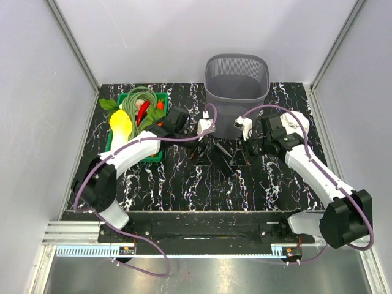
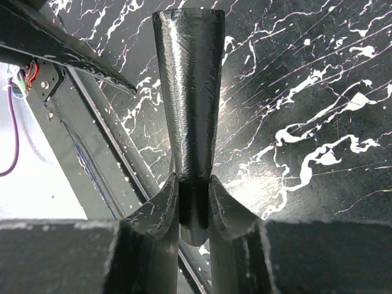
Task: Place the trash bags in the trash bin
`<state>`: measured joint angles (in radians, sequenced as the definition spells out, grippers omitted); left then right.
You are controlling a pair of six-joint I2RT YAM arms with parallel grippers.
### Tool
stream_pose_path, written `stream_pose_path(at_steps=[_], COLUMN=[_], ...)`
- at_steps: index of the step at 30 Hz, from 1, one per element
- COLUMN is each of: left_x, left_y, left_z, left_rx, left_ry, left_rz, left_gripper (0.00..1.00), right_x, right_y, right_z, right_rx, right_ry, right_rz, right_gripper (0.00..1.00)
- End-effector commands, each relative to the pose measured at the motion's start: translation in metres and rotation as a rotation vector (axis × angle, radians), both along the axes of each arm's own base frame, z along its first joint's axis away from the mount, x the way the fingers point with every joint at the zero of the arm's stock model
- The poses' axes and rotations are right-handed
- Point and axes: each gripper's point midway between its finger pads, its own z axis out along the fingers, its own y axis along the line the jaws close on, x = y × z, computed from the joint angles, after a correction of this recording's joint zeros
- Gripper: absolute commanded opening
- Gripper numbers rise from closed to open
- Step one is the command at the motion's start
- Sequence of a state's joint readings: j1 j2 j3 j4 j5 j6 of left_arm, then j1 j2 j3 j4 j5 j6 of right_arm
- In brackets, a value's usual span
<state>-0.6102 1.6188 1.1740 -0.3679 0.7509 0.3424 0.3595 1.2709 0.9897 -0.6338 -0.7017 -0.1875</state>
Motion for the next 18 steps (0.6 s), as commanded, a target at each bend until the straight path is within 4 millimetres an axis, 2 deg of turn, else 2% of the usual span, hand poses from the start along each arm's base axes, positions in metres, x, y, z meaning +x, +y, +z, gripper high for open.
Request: stream_pose_path(at_steps=[1, 7, 12, 18], left_x=[-0.003, -0.005, -0.005, -0.005], left_y=[-0.016, -0.023, -0.028, -0.033], left_z=[0.031, 0.022, 0.013, 0.005], left_rx=[-0.110, -0.120, -0.119, -0.119], left_ry=[0.043, 0.114, 0.160, 0.221], left_rz=[-0.071, -0.103, -0.122, -0.133], left_gripper=[0.96, 0.95, 0.89, 0.49], right_x=[-0.005, -0.005, -0.004, -0.002], right_y=[0.006, 0.010, 0.010, 0.002], right_z=[0.019, 0.024, 0.017, -0.001], right_rx=[0.051, 0.078, 0.077, 0.018], right_ry=[-0.064, -0.076, -0.062, -0.045], right_rz=[0.053, 0.059, 0.047, 0.022], right_gripper=[0.00, 0.00, 0.00, 0.01])
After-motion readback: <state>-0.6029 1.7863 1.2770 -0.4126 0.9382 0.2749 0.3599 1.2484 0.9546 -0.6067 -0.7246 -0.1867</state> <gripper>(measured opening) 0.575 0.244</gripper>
